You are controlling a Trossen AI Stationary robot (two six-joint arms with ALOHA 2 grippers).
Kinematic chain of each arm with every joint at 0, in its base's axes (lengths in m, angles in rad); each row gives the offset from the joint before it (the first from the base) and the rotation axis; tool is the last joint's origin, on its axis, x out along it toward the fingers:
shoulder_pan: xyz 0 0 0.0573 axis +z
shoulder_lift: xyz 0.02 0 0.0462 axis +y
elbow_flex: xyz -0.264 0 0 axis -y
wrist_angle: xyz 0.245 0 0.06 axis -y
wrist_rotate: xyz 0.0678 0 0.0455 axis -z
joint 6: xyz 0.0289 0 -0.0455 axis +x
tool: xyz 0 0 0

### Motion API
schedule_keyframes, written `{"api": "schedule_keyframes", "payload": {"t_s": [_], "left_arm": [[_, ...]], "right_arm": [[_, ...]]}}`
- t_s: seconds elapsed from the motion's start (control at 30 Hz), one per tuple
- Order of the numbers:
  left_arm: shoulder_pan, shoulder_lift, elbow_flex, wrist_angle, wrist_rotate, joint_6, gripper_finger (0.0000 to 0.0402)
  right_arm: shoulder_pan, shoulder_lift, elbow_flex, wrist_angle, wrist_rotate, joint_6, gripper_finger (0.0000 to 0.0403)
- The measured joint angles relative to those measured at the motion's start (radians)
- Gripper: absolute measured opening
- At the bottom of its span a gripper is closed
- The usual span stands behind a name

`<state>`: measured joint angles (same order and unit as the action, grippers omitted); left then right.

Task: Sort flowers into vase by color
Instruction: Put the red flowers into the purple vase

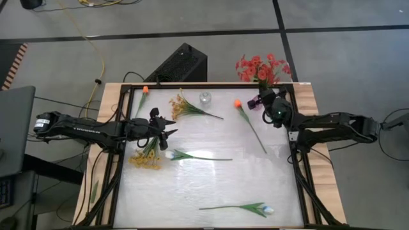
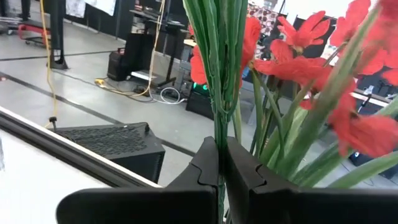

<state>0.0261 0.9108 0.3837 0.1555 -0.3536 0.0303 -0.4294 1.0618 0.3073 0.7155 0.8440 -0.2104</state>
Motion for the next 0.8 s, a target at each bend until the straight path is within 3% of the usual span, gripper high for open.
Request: {"api": "schedule_keyframes", "payload": {"t_s": [0.1,0.57,0.8], "left_arm": [[0.0,0.0,0.0,0.0,-0.001,0.002,0.0154],[0.0,0.0,0.0,0.0,-0.002,0.007,0.0154],[0.0,0.0,0.0,0.0,-0.002,0.007,0.0154]], "right_arm": [[0.0,0.0,0.0,0.0,0.0,0.001,0.0033],[0.002,-0.039,0.0,0.001,0.068,-0.027,0.0141],[0.002,-0.087,0.0,-0.004,0.098,-0.034,0.0166]]}}
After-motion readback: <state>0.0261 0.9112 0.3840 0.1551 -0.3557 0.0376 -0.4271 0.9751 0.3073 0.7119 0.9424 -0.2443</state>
